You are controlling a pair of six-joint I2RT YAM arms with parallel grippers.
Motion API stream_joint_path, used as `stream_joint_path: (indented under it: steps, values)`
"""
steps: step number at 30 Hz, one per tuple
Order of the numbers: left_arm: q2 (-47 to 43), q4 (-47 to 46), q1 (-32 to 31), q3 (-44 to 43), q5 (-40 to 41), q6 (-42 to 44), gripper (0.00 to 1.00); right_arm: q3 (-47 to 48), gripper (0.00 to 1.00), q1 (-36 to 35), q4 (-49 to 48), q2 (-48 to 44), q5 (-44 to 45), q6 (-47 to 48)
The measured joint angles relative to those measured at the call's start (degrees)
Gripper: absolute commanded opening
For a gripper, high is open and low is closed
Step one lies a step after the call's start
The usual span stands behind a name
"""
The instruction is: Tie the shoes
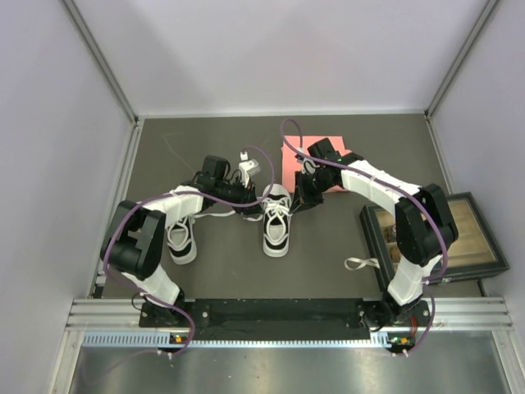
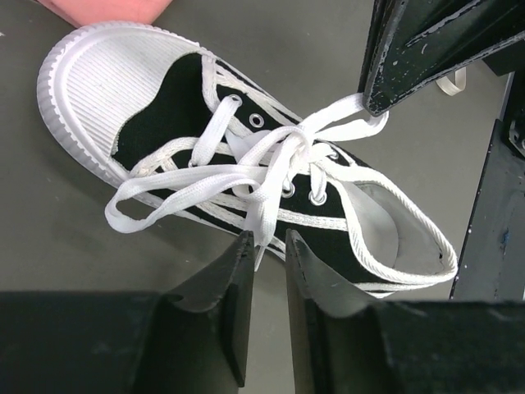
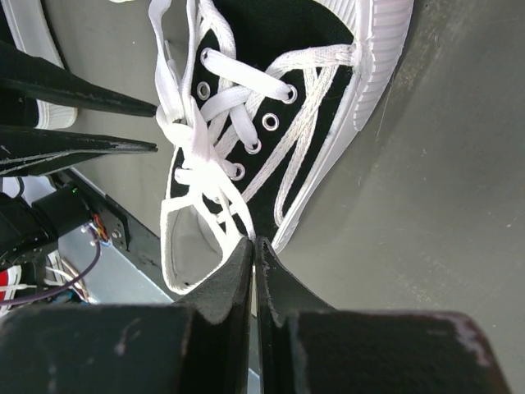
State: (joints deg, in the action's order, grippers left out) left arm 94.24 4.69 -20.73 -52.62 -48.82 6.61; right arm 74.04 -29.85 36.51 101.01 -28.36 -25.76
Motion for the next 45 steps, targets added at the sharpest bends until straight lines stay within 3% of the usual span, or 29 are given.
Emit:
stream_joint_path:
  steps: [3,9,16,21,41,45]
  values:
    - [0.1,0.1,0.0,-0.1,0.4,-0.5,0.29,0.0,0.01,0.0,0.0,0.0,0.0,0.0]
    - [2.1,0.0,0.0,-2.2,0.2,-0.9,0.17,0.0,0.01,0.0,0.0,0.0,0.0,0.0]
    - [2.8,0.2,0.0,-2.2,-0.7,-1.6,0.18,0.4,0.01,0.0,0.4,0.4,0.0,0.1]
    - [2.8,0.4,0.0,-2.2,-1.1,-2.0,0.10,1.1,0.02,0.0,0.4,0.9,0.0,0.1]
    - [2.8,2.9,-0.3,-2.2,-3.2,-0.9,0.17,1.1,0.02,0.0,0.4,0.9,0.0,0.1]
    - [3.0,2.9,-0.4,-2.3,-4.2,-1.0,0.09,1.1,0.02,0.0,0.4,0.9,0.0,0.1]
